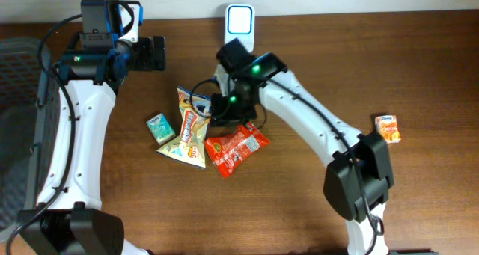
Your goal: Scan the item barcode
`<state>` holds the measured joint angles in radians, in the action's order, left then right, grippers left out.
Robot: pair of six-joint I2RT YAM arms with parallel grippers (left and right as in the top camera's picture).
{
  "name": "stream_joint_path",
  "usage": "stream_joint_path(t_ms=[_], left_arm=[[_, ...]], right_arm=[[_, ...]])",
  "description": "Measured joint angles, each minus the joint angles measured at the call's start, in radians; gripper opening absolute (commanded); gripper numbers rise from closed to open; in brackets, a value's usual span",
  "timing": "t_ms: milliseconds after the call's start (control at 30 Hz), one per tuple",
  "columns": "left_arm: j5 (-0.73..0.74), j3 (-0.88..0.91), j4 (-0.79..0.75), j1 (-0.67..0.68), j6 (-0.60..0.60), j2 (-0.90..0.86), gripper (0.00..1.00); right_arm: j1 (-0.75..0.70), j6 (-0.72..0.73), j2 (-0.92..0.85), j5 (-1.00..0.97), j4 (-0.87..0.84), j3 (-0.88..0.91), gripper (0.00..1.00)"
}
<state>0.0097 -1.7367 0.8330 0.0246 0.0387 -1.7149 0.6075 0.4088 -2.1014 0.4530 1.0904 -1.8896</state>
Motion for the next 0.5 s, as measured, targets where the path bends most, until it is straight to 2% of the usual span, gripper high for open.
stream_joint_path(t_ms=[67,167,400,500], left_arm=[[0.000,0.000,0.000,0.000,0.000,0.000,0.99],[0.000,0.000,0.000,0.000,0.000,0.000,0.99],[0.000,0.000,0.000,0.000,0.000,0.000,0.99],[0.000,0.000,0.000,0.000,0.000,0.000,0.99]], right_arm=[[0.018,0.040,-0.003,-0.011,-0.032,0.021,0.14],[0.033,0.090,-0.019,-0.022,-0.091,0.076,0.12],[0.042,0.170,-0.040,-0.055,-0.286,0.285,0.11],[0.036,0.184,-0.043,-0.054,-0.261,0.331,0.12]])
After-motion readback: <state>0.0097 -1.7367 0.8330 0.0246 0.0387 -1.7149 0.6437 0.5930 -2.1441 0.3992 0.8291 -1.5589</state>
